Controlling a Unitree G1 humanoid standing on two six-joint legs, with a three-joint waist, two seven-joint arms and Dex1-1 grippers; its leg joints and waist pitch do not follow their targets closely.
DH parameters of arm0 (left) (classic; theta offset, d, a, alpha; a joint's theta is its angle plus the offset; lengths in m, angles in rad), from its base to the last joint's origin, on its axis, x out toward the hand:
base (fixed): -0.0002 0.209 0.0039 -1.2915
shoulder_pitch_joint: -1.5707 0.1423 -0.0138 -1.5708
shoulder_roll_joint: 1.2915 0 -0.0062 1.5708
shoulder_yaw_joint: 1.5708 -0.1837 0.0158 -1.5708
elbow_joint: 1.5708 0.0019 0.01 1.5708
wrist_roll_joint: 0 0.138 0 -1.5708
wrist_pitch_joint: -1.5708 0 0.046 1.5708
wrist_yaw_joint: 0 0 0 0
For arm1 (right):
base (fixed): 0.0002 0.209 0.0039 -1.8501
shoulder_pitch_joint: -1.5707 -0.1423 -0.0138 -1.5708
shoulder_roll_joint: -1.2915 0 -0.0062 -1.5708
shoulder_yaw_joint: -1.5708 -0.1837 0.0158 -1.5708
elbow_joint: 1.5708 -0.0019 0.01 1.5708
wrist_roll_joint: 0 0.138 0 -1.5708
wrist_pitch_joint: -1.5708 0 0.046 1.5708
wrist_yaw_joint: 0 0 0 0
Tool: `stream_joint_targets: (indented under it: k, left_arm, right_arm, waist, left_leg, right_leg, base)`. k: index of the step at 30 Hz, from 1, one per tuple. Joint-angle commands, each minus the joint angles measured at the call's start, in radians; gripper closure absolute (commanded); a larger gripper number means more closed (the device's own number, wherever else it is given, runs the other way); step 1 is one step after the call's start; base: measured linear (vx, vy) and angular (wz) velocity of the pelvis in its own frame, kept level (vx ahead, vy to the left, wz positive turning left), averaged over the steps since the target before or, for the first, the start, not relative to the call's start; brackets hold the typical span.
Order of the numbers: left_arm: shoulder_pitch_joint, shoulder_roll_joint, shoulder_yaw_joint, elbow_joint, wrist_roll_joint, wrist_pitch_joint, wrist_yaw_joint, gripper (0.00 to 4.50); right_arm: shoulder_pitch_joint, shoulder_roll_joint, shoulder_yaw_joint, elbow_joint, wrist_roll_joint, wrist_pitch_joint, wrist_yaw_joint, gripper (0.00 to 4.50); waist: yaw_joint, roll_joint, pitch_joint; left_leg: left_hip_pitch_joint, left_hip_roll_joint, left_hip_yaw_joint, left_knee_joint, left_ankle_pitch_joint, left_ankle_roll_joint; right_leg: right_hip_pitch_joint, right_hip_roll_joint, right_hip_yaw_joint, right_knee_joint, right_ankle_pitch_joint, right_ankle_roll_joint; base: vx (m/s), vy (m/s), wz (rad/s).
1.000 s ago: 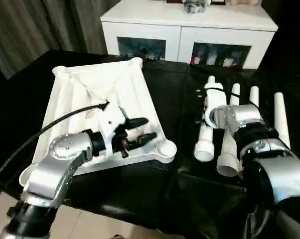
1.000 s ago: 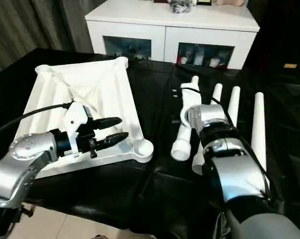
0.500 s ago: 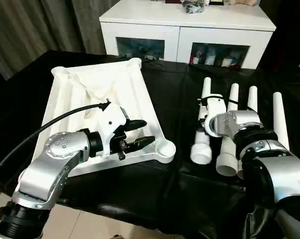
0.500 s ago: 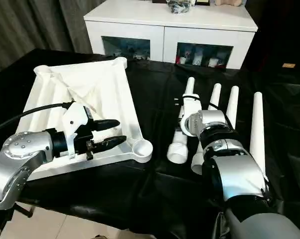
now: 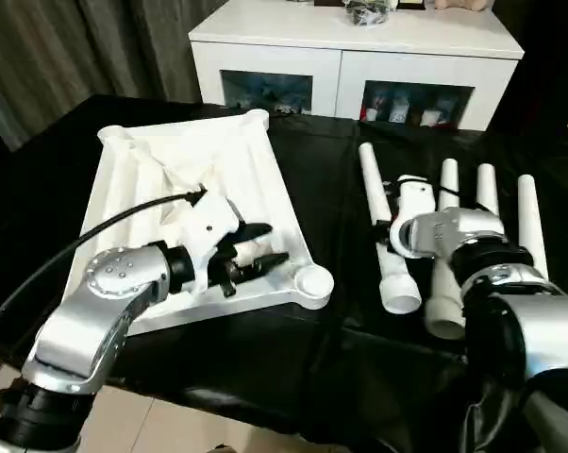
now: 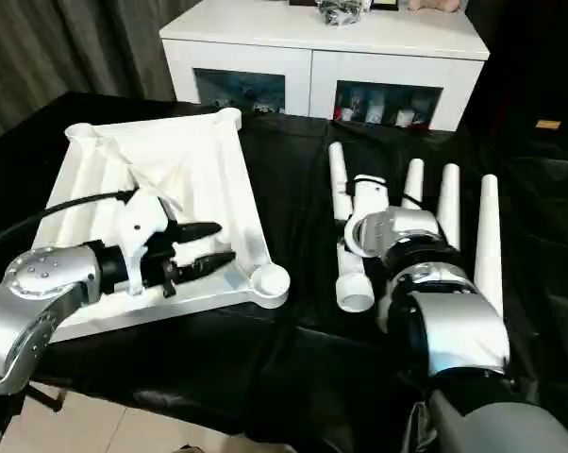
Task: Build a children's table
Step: Pick table leg
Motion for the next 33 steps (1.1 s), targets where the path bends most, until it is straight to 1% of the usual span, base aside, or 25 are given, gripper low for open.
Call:
stream_joint_targets:
  k: [1, 2, 3, 4, 5, 6, 7, 8, 9, 10, 11, 12, 13, 16, 17, 18, 20, 22, 23, 24, 25, 26, 27, 31, 33]
  left_arm:
    - [-0.028, -0.018, 0.043, 0.032, 0.006, 0.028, 0.057, 1.46]
    - [-0.051, -0.039, 0.070, 0.048, -0.004, 0.045, 0.095, 1.20]
    - [-0.051, -0.039, 0.071, 0.048, -0.005, 0.045, 0.095, 1.14]
    - [-0.063, -0.048, 0.081, 0.054, -0.008, 0.048, 0.112, 1.11]
    - [-0.090, -0.072, 0.101, 0.065, -0.018, 0.055, 0.148, 1.11]
    - [-0.115, -0.102, 0.128, 0.075, -0.041, 0.076, 0.181, 1.06]
    - [-0.115, -0.102, 0.128, 0.075, -0.041, 0.076, 0.181, 0.94]
    - [-0.166, -0.172, 0.188, 0.091, -0.093, 0.127, 0.250, 0.79]
    - [-0.200, -0.215, 0.218, 0.097, -0.128, 0.140, 0.283, 0.70]
    - [-0.200, -0.215, 0.218, 0.097, -0.128, 0.140, 0.283, 0.68]
    - [-0.230, -0.250, 0.242, 0.103, -0.153, 0.148, 0.313, 0.61]
    - [-0.243, -0.265, 0.254, 0.107, -0.162, 0.156, 0.330, 0.61]
    - [-0.271, -0.297, 0.277, 0.120, -0.174, 0.151, 0.368, 0.33]
    - [-0.327, -0.353, 0.312, 0.143, -0.199, 0.133, 0.429, 0.19]
    - [-0.336, -0.353, 0.309, 0.149, -0.206, 0.135, 0.414, 0.09]
    - [-0.340, -0.352, 0.297, 0.152, -0.199, 0.136, 0.406, 0.03]
    - [-0.352, -0.366, 0.292, 0.150, -0.208, 0.146, 0.402, 0.00]
    - [-0.370, -0.398, 0.316, 0.145, -0.264, 0.169, 0.403, 0.00]
    - [-0.379, -0.415, 0.326, 0.142, -0.301, 0.192, 0.405, 0.00]
    - [-0.385, -0.428, 0.334, 0.140, -0.326, 0.209, 0.409, 0.00]
    - [-0.390, -0.444, 0.341, 0.140, -0.348, 0.224, 0.419, 0.00]
    - [-0.394, -0.455, 0.345, 0.140, -0.362, 0.233, 0.427, 0.00]
    - [-0.395, -0.462, 0.342, 0.143, -0.370, 0.234, 0.427, 0.00]
    - [-0.396, -0.480, 0.336, 0.153, -0.391, 0.241, 0.417, 0.00]
    - [-0.398, -0.494, 0.339, 0.156, -0.416, 0.257, 0.413, 0.00]
  right_arm:
    - [-0.007, -0.001, -0.040, -0.081, 0.041, -0.034, 0.038, 2.72]
    - [0.006, -0.005, -0.049, -0.137, 0.055, -0.053, 0.071, 2.73]
    - [0.006, -0.005, -0.050, -0.137, 0.055, -0.053, 0.071, 2.73]
    - [0.019, -0.004, -0.048, -0.185, 0.065, -0.068, 0.104, 2.73]
    - [0.052, -0.001, -0.045, -0.293, 0.099, -0.096, 0.183, 2.73]
    - [0.072, -0.001, -0.045, -0.367, 0.129, -0.077, 0.234, 2.73]
    - [0.072, -0.001, -0.045, -0.367, 0.129, -0.077, 0.234, 2.73]
    - [0.110, -0.005, -0.050, -0.489, 0.192, -0.029, 0.317, 2.73]
    - [0.149, -0.009, -0.053, -0.589, 0.250, 0.000, 0.394, 2.73]
    - [0.149, -0.009, -0.053, -0.589, 0.250, 0.000, 0.394, 2.73]
    - [0.187, -0.013, -0.054, -0.676, 0.302, 0.021, 0.463, 2.73]
    - [0.204, -0.015, -0.053, -0.712, 0.322, 0.031, 0.493, 2.73]
    - [0.242, -0.024, -0.042, -0.779, 0.349, 0.042, 0.544, 2.74]
    - [0.307, -0.042, -0.027, -0.889, 0.406, 0.076, 0.622, 2.74]
    - [0.317, -0.046, -0.026, -0.910, 0.421, 0.086, 0.635, 2.74]
    - [0.328, -0.050, -0.023, -0.933, 0.435, 0.095, 0.652, 2.74]
    - [0.358, -0.059, -0.017, -0.993, 0.462, 0.121, 0.678, 2.74]
    - [0.383, -0.071, 0.003, -1.038, 0.467, 0.134, 0.703, 2.74]
    - [0.396, -0.076, 0.016, -1.065, 0.471, 0.143, 0.715, 2.74]
    - [0.406, -0.078, 0.026, -1.085, 0.474, 0.148, 0.723, 2.74]
    - [0.415, -0.080, 0.037, -1.109, 0.480, 0.156, 0.728, 2.74]
    - [0.422, -0.082, 0.045, -1.124, 0.483, 0.161, 0.730, 2.74]
    - [0.428, -0.083, 0.060, -1.141, 0.483, 0.162, 0.735, 2.74]
    - [0.444, -0.087, 0.104, -1.173, 0.460, 0.154, 0.738, 2.74]
    - [0.453, -0.085, 0.137, -1.184, 0.427, 0.143, 0.725, 2.74]
  waist:
    - [-0.001, -0.013, -0.078]
    - [0.000, -0.012, -0.080]
    - [0.001, -0.014, -0.080]
    - [0.002, -0.012, -0.082]
    - [0.002, -0.015, -0.081]
    - [0.005, -0.013, -0.079]
    - [0.011, -0.012, -0.085]
    - [0.009, -0.016, -0.082]
    - [0.008, -0.018, -0.080]
    - [0.015, -0.014, -0.082]
    - [0.019, -0.019, -0.085]
    - [0.019, -0.019, -0.085]
    - [0.022, -0.019, -0.083]
    - [0.029, -0.021, -0.082]
    - [0.030, -0.025, -0.081]
    - [0.030, -0.025, -0.081]
    - [0.029, -0.031, -0.077]
    - [0.032, -0.030, -0.076]
    - [0.031, -0.038, -0.077]
    - [0.035, -0.033, -0.077]
    - [0.033, -0.033, -0.076]
    - [0.034, -0.039, -0.074]
    - [0.034, -0.040, -0.074]
    - [0.032, -0.040, -0.072]
    - [0.031, -0.040, -0.073]
  left_leg:
    - [0.013, 0.031, -0.005, -0.050, -0.089, 0.011]
    - [0.012, 0.032, -0.006, -0.049, -0.077, 0.017]
    - [0.011, 0.031, -0.006, -0.048, -0.066, 0.026]
    - [0.011, 0.031, -0.008, -0.048, -0.061, 0.030]
    - [0.010, 0.032, -0.008, -0.047, -0.052, 0.040]
    - [0.009, 0.030, -0.006, -0.047, -0.055, 0.046]
    - [0.016, 0.035, -0.007, -0.042, -0.049, 0.054]
    - [0.011, 0.032, -0.007, -0.045, -0.039, 0.061]
    - [0.011, 0.029, -0.004, -0.043, -0.045, 0.061]
    - [0.013, 0.031, -0.006, -0.040, -0.050, 0.065]
    - [0.007, 0.035, -0.011, -0.043, -0.033, 0.083]
    - [0.007, 0.035, -0.011, -0.043, -0.033, 0.083]
    - [0.010, 0.036, -0.010, -0.040, -0.038, 0.089]
    - [0.008, 0.038, -0.012, -0.040, -0.051, 0.092]
    - [0.008, 0.037, -0.013, -0.041, -0.055, 0.088]
    - [0.008, 0.037, -0.013, -0.041, -0.055, 0.088]
    - [0.009, 0.037, -0.012, -0.044, -0.076, 0.073]
    - [0.009, 0.038, -0.012, -0.044, -0.077, 0.068]
    - [0.008, 0.037, -0.011, -0.044, -0.070, 0.067]
    - [0.008, 0.037, -0.012, -0.043, -0.068, 0.064]
    - [0.008, 0.037, -0.011, -0.043, -0.069, 0.063]
    - [0.006, 0.037, -0.012, -0.045, -0.068, 0.065]
    - [0.006, 0.037, -0.012, -0.044, -0.069, 0.066]
    - [0.005, 0.036, -0.014, -0.047, -0.079, 0.060]
    - [0.004, 0.036, -0.014, -0.046, -0.072, 0.054]
  right_leg:
    - [0.057, -0.067, 0.042, -0.061, 0.043, -0.240]
    - [0.058, -0.067, 0.041, -0.059, 0.061, -0.241]
    - [0.059, -0.068, 0.040, -0.058, 0.075, -0.241]
    - [0.059, -0.068, 0.039, -0.057, 0.081, -0.243]
    - [0.059, -0.068, 0.039, -0.057, 0.090, -0.244]
    - [0.061, -0.065, 0.039, -0.058, 0.094, -0.240]
    - [0.058, -0.069, 0.041, -0.056, 0.118, -0.238]
    - [0.058, -0.066, 0.038, -0.057, 0.116, -0.253]
    - [0.062, -0.063, 0.040, -0.058, 0.122, -0.254]
    - [0.064, -0.065, 0.041, -0.058, 0.135, -0.256]
    - [0.067, -0.068, 0.038, -0.055, 0.150, -0.262]
    - [0.067, -0.068, 0.038, -0.055, 0.150, -0.262]
    - [0.063, -0.068, 0.039, -0.058, 0.143, -0.260]
    - [0.064, -0.072, 0.039, -0.065, 0.098, -0.258]
    - [0.060, -0.074, 0.038, -0.068, 0.052, -0.255]
    - [0.060, -0.074, 0.038, -0.068, 0.052, -0.255]
    - [0.057, -0.075, 0.038, -0.076, -0.033, -0.232]
    - [0.058, -0.077, 0.039, -0.077, -0.044, -0.226]
    - [0.058, -0.077, 0.039, -0.078, -0.044, -0.229]
    - [0.056, -0.079, 0.039, -0.077, -0.052, -0.229]
    - [0.055, -0.078, 0.040, -0.078, -0.055, -0.229]
    - [0.055, -0.078, 0.039, -0.079, -0.060, -0.228]
    - [0.055, -0.079, 0.039, -0.080, -0.065, -0.227]
    - [0.055, -0.079, 0.039, -0.086, -0.100, -0.203]
    - [0.055, -0.078, 0.040, -0.084, -0.090, -0.201]
  base:
    - [0.000, 0.000, 0.00]
    - [0.000, 0.000, 0.00]
    - [0.000, 0.000, 0.00]
    - [0.000, 0.000, 0.00]
    - [0.000, 0.000, 0.00]
    - [0.000, 0.000, 0.00]
    - [0.000, 0.000, 0.00]
    - [0.000, 0.000, 0.00]
    - [0.000, 0.000, 0.00]
    - [0.000, 0.000, 0.00]
    - [0.000, 0.000, 0.00]
    - [0.000, 0.000, 0.00]
    - [0.000, 0.000, 0.00]
    - [0.000, 0.000, 0.00]
    - [0.000, 0.000, 0.00]
    - [0.000, 0.000, 0.00]
    - [0.000, 0.000, 0.00]
    - [0.000, 0.000, 0.00]
    - [0.000, 0.000, 0.00]
    - [0.000, 0.000, 0.00]
    - [0.000, 0.000, 0.00]
    - [0.000, 0.000, 0.00]
    - [0.000, 0.000, 0.00]
    - [0.000, 0.000, 0.00]
    - [0.000, 0.000, 0.00]
